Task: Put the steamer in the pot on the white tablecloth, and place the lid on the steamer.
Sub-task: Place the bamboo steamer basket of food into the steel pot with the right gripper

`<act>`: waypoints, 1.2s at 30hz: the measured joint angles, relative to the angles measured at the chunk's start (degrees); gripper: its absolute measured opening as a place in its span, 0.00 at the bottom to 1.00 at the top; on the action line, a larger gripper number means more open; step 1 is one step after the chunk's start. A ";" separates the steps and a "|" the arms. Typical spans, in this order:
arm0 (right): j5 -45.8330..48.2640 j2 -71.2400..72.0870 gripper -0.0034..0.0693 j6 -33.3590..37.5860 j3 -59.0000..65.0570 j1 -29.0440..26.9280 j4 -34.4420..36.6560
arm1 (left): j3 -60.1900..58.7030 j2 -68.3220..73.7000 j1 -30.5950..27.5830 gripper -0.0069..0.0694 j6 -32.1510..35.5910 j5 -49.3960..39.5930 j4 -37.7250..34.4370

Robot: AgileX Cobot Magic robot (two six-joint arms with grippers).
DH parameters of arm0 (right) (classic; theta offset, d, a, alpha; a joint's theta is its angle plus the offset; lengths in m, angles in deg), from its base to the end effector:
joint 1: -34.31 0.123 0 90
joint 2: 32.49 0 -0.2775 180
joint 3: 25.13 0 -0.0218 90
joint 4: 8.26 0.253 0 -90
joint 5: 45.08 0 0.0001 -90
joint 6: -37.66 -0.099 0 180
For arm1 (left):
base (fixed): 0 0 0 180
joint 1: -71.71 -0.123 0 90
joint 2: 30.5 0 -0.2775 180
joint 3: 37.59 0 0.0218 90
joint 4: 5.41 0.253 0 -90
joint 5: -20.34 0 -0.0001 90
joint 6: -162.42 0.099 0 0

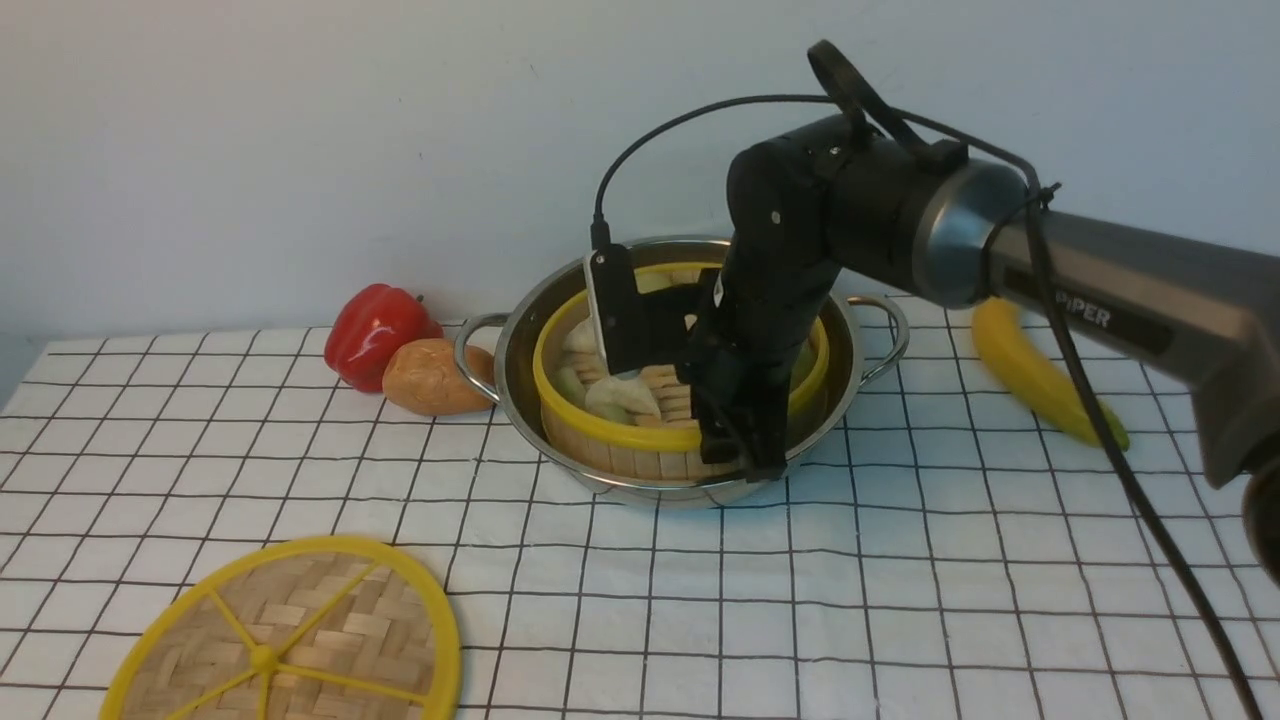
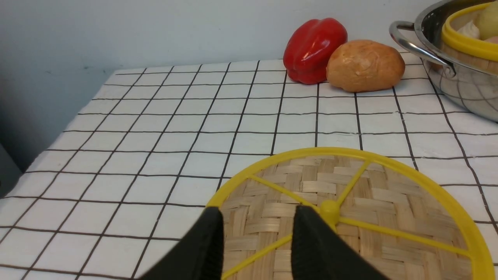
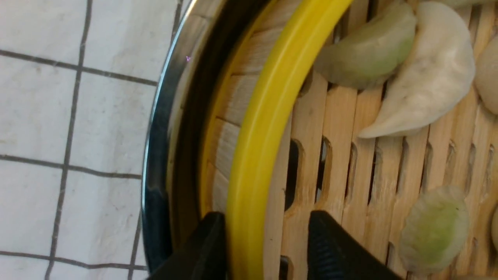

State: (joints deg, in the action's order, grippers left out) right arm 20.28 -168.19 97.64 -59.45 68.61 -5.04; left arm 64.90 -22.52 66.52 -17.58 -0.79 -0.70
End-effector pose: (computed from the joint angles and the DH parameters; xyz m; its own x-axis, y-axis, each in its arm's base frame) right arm 0.3884 0.2710 0.1920 0.0704 -0.9843 -0.1621 -0.9844 -0.0423 -0.1705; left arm 0.0700 0.0093 0.1749 -0.2920 0.0504 -0.9551 -0.0966 0.9920 0.0819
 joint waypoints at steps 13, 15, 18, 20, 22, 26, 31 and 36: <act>0.00 -0.11 0.48 -1.18 -0.13 0.16 -1.90 | 0.00 0.00 0.00 0.41 0.00 0.00 0.00; -0.40 -0.47 0.48 -1.18 -0.13 0.16 -1.83 | 0.00 0.00 0.00 0.41 0.00 0.00 0.00; -0.61 -0.82 0.49 -1.59 -0.13 0.35 -1.88 | 0.00 0.00 0.00 0.41 0.00 0.00 0.00; -0.61 -0.84 0.49 -1.66 -0.13 0.35 -1.88 | 0.00 0.00 0.00 0.41 0.00 0.00 0.00; -0.61 -0.89 0.49 -1.72 -0.13 0.35 -1.88 | 0.00 0.00 0.00 0.41 0.00 0.00 0.00; -0.61 -0.89 0.49 -1.84 -0.13 0.35 -1.88 | 0.00 0.00 0.00 0.41 0.00 0.00 0.00; -0.67 -0.89 0.49 -2.59 -0.13 0.35 -1.88 | 0.00 0.00 0.00 0.41 0.00 0.00 0.00; -1.58 -0.89 0.61 -4.57 -0.13 0.35 -2.30 | 0.00 0.00 0.00 0.41 0.00 0.00 0.00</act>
State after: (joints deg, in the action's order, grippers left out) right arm 18.70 -169.08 93.07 -59.58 68.95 -7.33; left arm 64.90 -22.52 66.52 -17.58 -0.79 -0.70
